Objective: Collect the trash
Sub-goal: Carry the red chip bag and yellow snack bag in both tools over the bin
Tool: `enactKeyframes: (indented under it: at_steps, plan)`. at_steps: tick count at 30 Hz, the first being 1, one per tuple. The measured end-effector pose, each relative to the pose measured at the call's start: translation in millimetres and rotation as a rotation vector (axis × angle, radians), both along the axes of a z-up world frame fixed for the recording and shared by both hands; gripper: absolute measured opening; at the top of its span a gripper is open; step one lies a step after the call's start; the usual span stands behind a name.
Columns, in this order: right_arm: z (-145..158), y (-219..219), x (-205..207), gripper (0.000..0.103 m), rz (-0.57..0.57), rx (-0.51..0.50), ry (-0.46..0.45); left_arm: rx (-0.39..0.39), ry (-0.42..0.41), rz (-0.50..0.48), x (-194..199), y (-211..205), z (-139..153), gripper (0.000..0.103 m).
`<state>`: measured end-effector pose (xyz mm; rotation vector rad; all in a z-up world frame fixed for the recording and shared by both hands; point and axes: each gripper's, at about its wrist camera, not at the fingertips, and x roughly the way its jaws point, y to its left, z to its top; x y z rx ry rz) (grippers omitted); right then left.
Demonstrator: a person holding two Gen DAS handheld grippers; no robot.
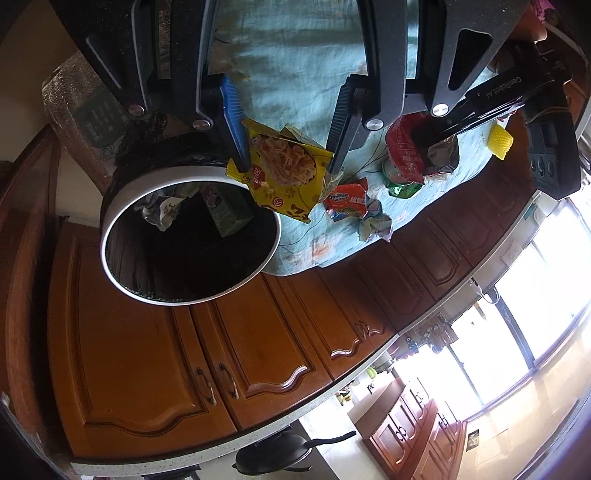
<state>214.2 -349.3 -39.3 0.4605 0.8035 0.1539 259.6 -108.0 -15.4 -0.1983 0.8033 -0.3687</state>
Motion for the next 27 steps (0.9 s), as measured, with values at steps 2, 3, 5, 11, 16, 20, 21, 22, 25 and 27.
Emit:
enactKeyframes:
  at_steps: [2,3,5,11,16,20,21,22,25,27]
  plan:
    - [1,-8,1,0.042,-0.014,-0.003,-0.003,0.0,-0.006,-0.014,5,-8,2,0.031]
    - [2,-12,2,0.042,-0.021,-0.003,-0.005,0.001,-0.01,-0.02,8,-10,2,0.031]
    - [2,-19,3,0.042,-0.033,-0.004,-0.006,0.002,-0.014,-0.032,13,-19,4,0.031]
    - [2,-34,10,0.042,-0.052,-0.015,-0.005,0.001,0.002,-0.072,32,-43,3,0.031]
    - [2,-45,16,0.042,-0.066,-0.033,-0.002,0.011,0.003,-0.09,51,-61,5,0.031]
    - [-1,-56,26,0.042,-0.082,-0.032,0.011,0.023,0.007,-0.099,68,-77,6,0.032]
    - [-2,-60,29,0.042,-0.084,-0.034,0.014,0.03,0.01,-0.101,73,-81,5,0.032]
    - [-3,-62,31,0.042,-0.087,-0.037,0.016,0.034,0.015,-0.104,79,-85,4,0.032]
    - [-6,-70,41,0.042,-0.092,-0.045,0.031,0.05,0.019,-0.106,93,-98,3,0.032]
    - [-8,-75,47,0.042,-0.096,-0.05,0.041,0.063,0.021,-0.109,102,-105,2,0.032]
